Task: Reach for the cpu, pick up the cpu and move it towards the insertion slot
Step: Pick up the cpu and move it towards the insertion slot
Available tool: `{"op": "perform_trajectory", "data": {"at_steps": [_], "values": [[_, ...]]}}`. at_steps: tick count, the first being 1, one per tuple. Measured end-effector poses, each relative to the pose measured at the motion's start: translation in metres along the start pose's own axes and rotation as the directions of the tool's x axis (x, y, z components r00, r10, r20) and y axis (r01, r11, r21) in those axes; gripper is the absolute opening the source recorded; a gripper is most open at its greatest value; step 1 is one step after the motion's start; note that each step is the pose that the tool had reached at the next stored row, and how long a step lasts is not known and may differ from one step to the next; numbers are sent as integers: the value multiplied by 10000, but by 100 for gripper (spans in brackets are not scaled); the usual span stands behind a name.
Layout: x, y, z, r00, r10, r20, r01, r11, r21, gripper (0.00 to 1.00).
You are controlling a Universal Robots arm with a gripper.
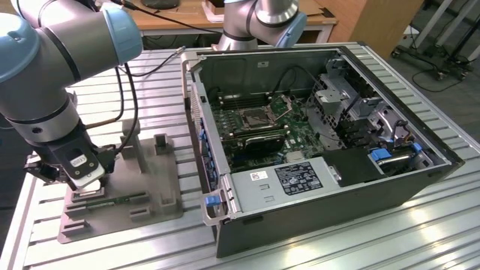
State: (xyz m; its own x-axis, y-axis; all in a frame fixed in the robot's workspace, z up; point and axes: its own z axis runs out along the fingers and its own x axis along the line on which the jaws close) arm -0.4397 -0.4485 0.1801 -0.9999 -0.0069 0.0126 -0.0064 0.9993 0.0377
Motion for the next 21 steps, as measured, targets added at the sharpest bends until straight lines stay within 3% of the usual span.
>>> {"op": "perform_trajectory", "data": {"at_steps": [10,21], "values": [[0,1,0,10000,0,3,0,10000,-3,54],[1,4,-89,10000,0,3,0,10000,-2,54]]}}
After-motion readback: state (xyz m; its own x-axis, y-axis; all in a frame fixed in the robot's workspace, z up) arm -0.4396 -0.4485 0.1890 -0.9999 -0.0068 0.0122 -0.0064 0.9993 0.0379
